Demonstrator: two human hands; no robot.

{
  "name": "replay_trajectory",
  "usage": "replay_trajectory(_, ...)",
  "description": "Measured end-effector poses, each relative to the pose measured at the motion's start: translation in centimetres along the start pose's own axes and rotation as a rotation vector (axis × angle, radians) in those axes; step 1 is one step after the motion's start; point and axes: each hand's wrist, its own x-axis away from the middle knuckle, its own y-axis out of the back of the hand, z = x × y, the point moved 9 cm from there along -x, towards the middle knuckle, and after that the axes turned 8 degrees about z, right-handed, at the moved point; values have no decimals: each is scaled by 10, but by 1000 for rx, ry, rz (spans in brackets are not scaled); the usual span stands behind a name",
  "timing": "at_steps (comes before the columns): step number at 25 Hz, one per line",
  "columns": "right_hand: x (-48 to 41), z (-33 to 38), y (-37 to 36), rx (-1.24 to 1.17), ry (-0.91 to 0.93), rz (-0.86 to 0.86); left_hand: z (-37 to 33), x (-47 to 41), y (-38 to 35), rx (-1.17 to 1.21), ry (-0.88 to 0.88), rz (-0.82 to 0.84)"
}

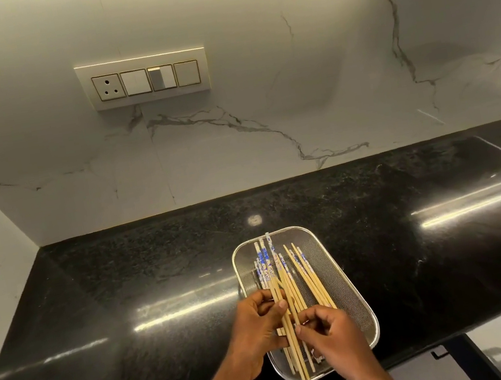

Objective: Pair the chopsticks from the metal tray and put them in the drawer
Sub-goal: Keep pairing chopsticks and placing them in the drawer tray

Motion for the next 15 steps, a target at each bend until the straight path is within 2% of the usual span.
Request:
replay_trajectory(6, 14, 3, 15, 28, 29, -28, -3, 0, -19, -28, -4, 52)
replay_trajectory(15, 48, -4, 58, 151, 53, -97, 7, -5, -77, -37, 24, 238)
